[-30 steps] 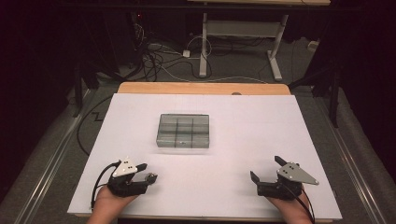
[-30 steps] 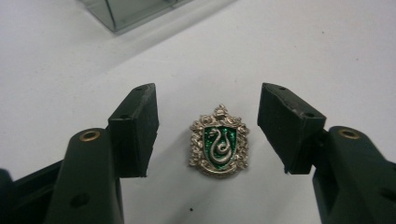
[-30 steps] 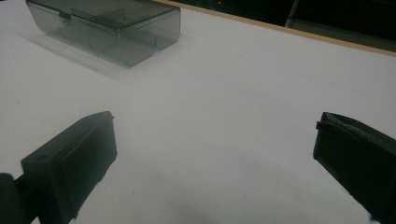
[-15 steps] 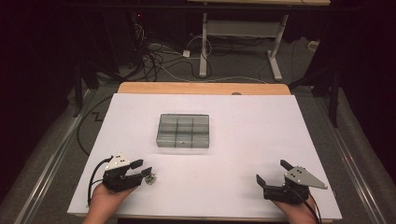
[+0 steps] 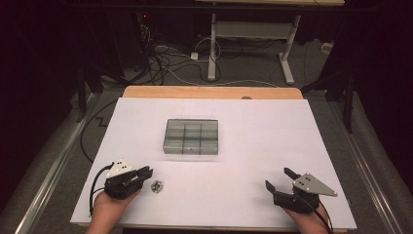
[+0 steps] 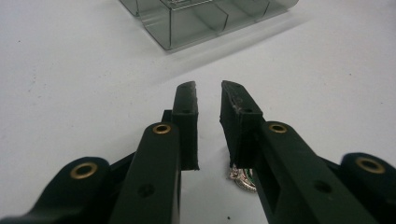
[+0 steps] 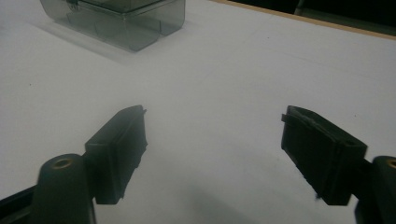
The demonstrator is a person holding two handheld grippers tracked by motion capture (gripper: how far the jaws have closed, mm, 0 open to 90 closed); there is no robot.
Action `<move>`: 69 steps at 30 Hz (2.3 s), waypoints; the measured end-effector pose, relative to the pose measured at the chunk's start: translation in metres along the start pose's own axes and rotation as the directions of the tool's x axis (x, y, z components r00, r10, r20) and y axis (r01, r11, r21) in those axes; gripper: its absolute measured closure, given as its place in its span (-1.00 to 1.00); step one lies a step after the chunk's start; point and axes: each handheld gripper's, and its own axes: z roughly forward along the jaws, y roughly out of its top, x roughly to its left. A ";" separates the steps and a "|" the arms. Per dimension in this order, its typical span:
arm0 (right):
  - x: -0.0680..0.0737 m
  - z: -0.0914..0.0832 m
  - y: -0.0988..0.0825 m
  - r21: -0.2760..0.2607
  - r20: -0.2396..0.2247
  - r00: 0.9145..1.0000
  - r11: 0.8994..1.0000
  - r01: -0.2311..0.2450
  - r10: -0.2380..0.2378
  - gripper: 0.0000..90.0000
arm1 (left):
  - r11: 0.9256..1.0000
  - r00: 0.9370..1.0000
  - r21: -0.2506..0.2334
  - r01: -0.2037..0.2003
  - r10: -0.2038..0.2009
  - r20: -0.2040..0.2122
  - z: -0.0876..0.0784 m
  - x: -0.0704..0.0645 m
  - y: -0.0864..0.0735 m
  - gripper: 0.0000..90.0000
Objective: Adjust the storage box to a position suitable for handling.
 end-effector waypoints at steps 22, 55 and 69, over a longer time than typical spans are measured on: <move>-0.001 0.001 0.003 0.052 -0.029 0.997 0.996 -0.070 0.071 1.00 | 1.000 1.000 0.010 0.009 -0.009 -0.027 0.005 -0.002 0.002 0.94; 0.001 -0.003 0.008 0.038 -0.070 0.997 0.999 -0.023 0.025 1.00 | 0.997 0.995 -0.043 0.069 -0.072 -0.063 0.042 0.032 0.066 0.94; 0.002 -0.002 0.008 0.035 -0.085 0.996 0.999 -0.018 0.020 1.00 | 0.991 0.983 -0.041 0.130 -0.134 -0.123 0.085 0.071 0.099 0.94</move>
